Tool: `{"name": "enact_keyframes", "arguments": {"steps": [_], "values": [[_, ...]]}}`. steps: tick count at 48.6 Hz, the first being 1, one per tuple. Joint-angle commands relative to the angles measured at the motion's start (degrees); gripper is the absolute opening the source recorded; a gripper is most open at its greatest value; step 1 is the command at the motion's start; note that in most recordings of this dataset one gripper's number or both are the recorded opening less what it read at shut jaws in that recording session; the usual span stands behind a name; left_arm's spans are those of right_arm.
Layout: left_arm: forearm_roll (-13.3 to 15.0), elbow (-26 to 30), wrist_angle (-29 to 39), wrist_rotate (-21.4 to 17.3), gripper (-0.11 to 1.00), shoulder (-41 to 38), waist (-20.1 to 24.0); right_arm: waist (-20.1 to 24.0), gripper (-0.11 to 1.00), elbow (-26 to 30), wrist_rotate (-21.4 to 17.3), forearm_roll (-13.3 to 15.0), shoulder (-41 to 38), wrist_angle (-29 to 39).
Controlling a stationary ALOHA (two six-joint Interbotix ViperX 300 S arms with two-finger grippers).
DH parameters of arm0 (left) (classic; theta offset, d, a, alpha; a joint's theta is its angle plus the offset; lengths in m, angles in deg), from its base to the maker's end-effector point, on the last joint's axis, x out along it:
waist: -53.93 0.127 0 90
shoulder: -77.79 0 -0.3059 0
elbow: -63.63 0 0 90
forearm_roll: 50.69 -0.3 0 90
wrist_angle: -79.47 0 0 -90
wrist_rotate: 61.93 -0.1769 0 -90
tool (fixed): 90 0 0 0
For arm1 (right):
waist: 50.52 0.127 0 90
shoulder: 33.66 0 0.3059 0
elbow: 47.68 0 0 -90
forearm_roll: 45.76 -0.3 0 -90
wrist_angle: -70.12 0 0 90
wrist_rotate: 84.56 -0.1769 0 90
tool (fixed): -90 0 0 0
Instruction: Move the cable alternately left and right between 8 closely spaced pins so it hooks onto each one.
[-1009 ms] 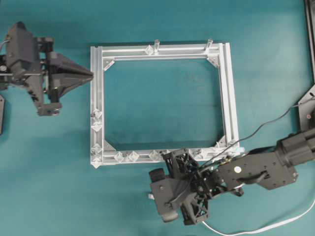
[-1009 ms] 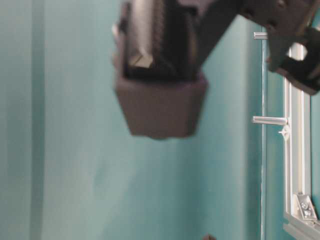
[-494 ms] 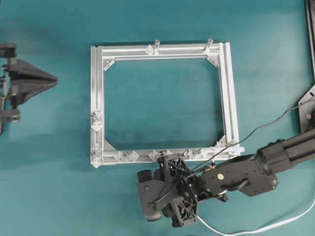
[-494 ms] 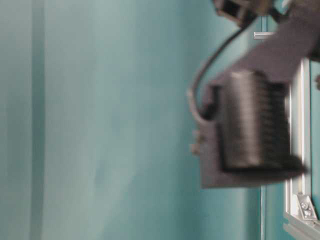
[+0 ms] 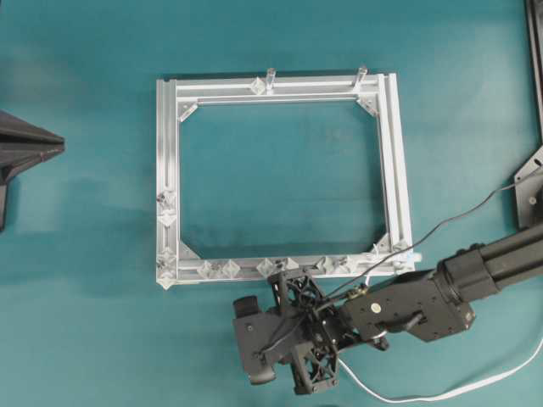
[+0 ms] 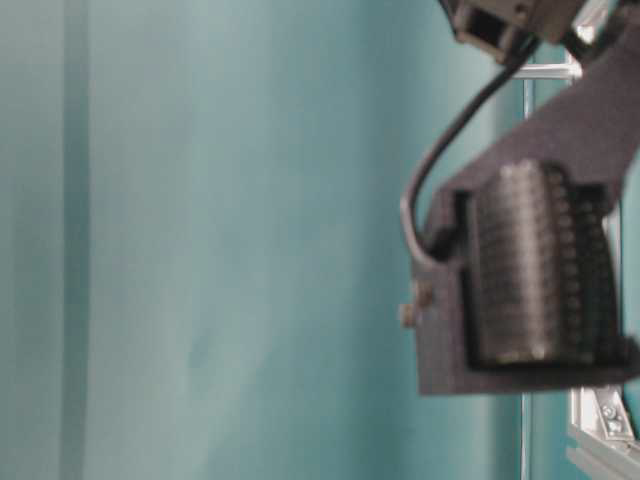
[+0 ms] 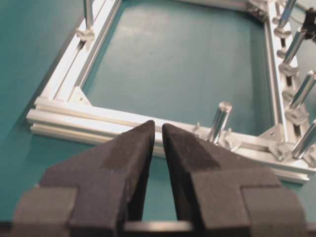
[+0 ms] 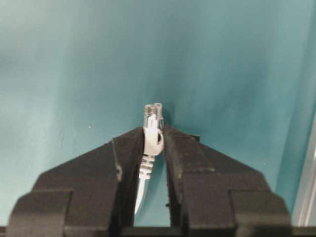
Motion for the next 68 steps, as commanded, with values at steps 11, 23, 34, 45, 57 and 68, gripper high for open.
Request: {"name": "enact_keyframes", "arguments": {"steps": [11, 23, 34, 45, 57, 68], "values": [[-0.1, 0.7, 0.7, 0.4, 0.21, 1.2, 0.4, 0.1, 0.17, 2.0, 0.0, 0.1, 1.6, 4.2], [-0.1, 0.6, 1.5, 0.4, 0.21, 3.1, 0.5, 0.7, 0.17, 0.9, -3.3, 0.0, 7.1, 10.8], [-0.1, 0.6, 1.5, 0.4, 0.21, 3.1, 0.5, 3.3, 0.17, -2.6, -17.0, 0.9, 13.5, 15.2], [-0.1, 0.6, 1.5, 0.4, 0.21, 3.2, 0.5, 6.9, 0.17, -5.7, -35.0, 7.3, 17.1, 21.6], [-0.1, 0.6, 1.5, 0.4, 0.21, 3.2, 0.5, 9.2, 0.17, -6.6, -56.6, 16.3, 18.1, 31.5], [-0.1, 0.6, 1.5, 0.4, 0.21, 3.1, 0.5, 9.7, 0.17, -7.7, -68.2, 18.5, 18.1, 31.9]]}}
